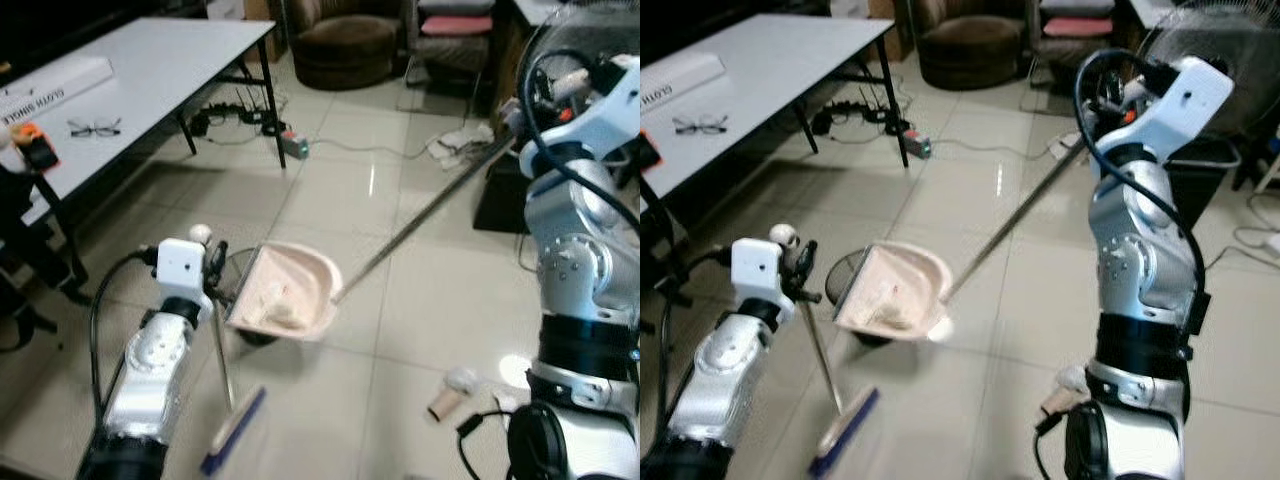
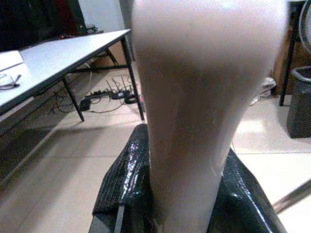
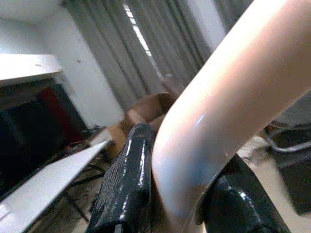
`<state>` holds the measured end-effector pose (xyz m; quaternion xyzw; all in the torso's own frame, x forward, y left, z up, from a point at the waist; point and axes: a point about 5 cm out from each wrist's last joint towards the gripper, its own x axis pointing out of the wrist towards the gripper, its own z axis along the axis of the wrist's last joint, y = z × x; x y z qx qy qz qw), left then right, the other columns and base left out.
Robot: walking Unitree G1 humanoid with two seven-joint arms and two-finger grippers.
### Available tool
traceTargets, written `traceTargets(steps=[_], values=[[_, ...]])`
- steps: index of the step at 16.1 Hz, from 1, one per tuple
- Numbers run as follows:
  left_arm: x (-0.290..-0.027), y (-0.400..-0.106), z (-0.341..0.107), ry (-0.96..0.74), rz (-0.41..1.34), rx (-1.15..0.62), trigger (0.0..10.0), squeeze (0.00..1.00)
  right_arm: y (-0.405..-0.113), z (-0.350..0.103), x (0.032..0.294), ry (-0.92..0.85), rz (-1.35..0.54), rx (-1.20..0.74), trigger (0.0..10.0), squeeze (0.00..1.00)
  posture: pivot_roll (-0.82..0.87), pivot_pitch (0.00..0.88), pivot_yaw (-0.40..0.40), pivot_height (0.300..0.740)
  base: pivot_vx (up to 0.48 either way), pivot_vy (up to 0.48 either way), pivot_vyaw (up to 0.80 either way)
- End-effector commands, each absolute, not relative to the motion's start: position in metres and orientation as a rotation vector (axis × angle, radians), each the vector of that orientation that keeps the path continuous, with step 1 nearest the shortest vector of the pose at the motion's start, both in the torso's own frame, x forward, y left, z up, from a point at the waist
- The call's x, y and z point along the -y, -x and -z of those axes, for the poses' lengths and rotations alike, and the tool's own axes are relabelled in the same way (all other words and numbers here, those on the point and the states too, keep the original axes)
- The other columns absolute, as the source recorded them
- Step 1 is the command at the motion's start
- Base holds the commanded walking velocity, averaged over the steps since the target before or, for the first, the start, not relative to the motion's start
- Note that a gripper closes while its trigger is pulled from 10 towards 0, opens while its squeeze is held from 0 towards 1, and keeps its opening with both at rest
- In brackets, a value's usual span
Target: Sweep floor
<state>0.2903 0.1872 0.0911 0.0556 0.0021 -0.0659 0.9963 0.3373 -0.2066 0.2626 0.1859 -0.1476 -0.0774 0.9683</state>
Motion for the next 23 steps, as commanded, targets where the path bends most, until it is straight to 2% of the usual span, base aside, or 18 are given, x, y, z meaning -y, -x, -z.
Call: traceTargets(steps=[1, 8, 12, 16, 20, 23], values=[[-0.193, -0.292, -0.1, -0.128, 0.119, 0.03, 10.0, 0.0, -0.336, -0.275, 0.205, -0.387, 0.15, 0.359, 10.0, 0.0, -0.02, 0.0, 0.069, 0.74, 0.382, 0.0, 0.0], [-0.207, -0.29, -0.107, -0.178, 0.089, 0.05, 10.0, 0.0, -0.339, -0.273, 0.204, -0.407, 0.145, 0.356, 10.0, 0.0, 0.04, 0.0, 0.035, 0.74, 0.38, 0.0, 0.0], [-0.223, -0.268, -0.124, -0.231, 0.013, 0.087, 10.0, 0.0, -0.348, -0.269, 0.198, -0.428, 0.104, 0.338, 10.0, 0.0, 0.15, 0.0, -0.029, 0.74, 0.375, 0.0, 0.0], [-0.235, -0.249, -0.146, -0.255, -0.046, 0.113, 10.0, 0.0, -0.355, -0.266, 0.196, -0.444, 0.089, 0.332, 10.0, 0.0, 0.23, 0.0, -0.026, 0.74, 0.371, 0.0, 0.0], [-0.222, -0.261, -0.134, -0.259, 0.015, 0.066, 10.0, 0.0, -0.353, -0.269, 0.197, -0.451, 0.108, 0.357, 10.0, 0.0, 0.14, 0.0, 0.02, 0.74, 0.365, 0.0, 0.0], [-0.217, -0.265, -0.12, -0.25, 0.045, 0.018, 10.0, 0.0, -0.354, -0.269, 0.199, -0.434, 0.116, 0.358, 10.0, 0.0, 0.09, 0.0, 0.022, 0.74, 0.345, 0.0, 0.0]])
